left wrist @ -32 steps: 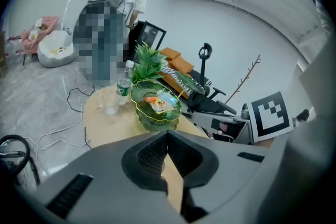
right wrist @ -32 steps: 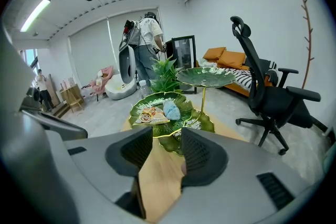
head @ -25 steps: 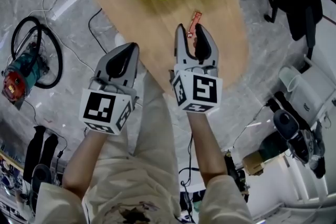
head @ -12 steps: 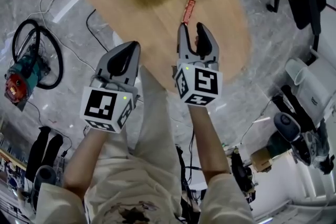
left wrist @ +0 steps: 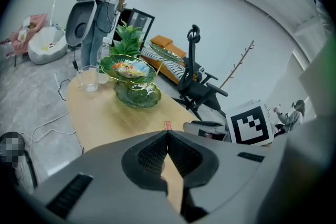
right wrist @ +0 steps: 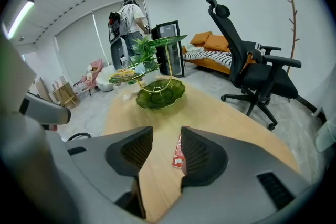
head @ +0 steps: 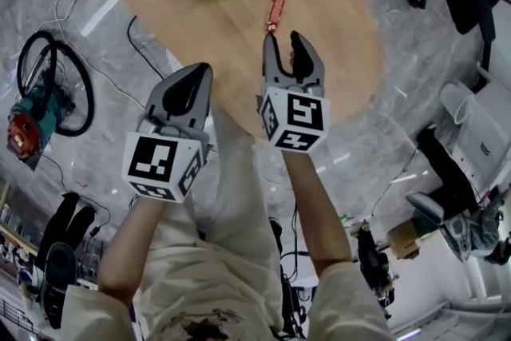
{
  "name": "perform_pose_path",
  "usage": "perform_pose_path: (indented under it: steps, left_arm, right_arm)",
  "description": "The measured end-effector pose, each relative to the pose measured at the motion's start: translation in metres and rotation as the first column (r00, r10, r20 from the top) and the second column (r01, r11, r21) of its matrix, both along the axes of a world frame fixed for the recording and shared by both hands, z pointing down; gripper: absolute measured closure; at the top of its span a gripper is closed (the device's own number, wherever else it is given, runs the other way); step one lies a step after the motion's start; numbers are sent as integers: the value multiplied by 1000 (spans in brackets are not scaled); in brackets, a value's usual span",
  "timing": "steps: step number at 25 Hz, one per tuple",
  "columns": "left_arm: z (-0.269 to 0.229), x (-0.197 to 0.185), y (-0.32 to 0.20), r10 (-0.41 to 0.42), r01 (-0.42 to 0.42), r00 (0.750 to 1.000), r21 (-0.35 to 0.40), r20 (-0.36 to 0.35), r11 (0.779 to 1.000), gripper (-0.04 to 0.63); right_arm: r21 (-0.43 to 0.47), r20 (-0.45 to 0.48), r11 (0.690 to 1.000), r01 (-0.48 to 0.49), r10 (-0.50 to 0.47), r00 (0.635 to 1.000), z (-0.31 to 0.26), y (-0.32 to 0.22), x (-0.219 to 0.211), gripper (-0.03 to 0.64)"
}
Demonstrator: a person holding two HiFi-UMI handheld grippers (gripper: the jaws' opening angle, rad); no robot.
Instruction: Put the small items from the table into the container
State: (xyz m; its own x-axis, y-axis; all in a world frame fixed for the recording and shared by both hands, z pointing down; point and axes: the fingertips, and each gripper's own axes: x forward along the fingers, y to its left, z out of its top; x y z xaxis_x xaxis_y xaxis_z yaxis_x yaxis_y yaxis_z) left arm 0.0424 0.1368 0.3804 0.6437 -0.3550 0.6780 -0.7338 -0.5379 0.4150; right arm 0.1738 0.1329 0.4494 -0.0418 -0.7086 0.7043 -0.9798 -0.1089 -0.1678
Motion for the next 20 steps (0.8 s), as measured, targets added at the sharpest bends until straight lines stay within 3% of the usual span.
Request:
perform_pose_path:
  steps: [20]
  left_arm:
    - [45, 17, 27, -9, 10, 1000, -45, 15, 999, 589]
  right_arm:
    - [-70, 7, 997, 18, -18, 1000, 67, 24, 13, 445]
